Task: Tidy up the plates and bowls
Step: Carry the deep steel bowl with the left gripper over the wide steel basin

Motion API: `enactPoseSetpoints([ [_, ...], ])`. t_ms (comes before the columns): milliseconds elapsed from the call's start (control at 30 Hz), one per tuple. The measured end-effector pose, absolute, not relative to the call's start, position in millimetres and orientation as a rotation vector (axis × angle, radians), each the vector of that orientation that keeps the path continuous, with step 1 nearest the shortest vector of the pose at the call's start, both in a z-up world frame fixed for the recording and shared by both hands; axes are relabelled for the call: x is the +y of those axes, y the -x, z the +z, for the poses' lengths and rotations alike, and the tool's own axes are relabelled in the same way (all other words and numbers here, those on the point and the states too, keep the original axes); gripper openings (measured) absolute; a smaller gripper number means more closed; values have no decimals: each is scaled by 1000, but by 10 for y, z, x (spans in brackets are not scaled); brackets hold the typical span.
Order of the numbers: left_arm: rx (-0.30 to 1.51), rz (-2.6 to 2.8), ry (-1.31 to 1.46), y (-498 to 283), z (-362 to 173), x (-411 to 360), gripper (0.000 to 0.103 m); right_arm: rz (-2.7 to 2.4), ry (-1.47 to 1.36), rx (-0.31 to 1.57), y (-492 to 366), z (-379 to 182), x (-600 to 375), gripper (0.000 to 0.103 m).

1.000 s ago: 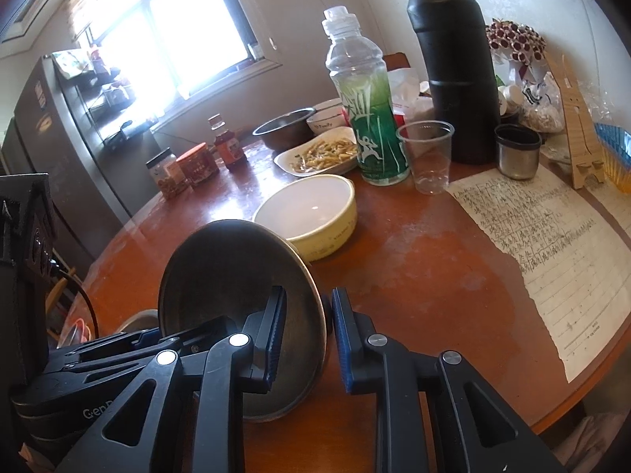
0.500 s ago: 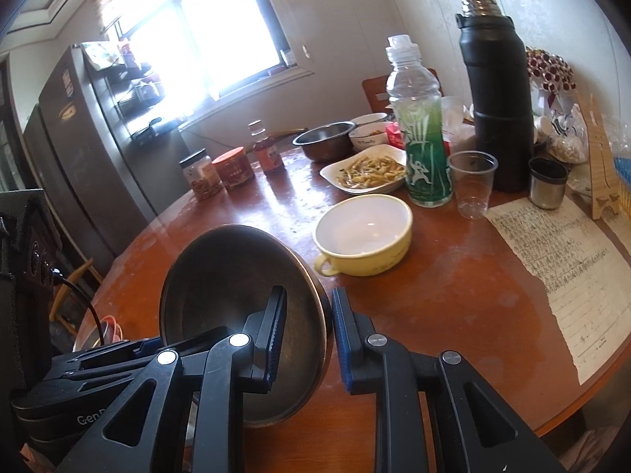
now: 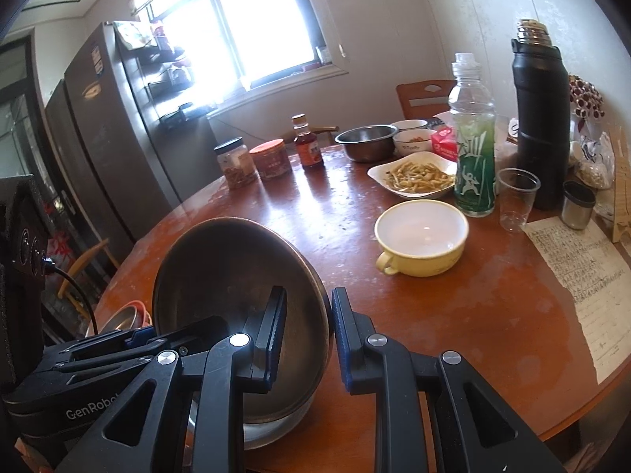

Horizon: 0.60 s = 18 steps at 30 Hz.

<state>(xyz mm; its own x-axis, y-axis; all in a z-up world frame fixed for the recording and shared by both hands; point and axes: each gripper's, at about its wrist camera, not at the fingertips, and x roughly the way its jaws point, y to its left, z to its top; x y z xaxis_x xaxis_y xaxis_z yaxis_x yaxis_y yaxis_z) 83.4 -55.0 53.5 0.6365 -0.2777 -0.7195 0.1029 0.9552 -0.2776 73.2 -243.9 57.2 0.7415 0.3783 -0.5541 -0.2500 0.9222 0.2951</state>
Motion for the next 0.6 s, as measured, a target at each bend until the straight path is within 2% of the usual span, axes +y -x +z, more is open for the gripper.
enactPoseSetpoints([
  [600,915,-154,197,-512,363,-271,37,419,-168,704,-496,421,-2093,25],
])
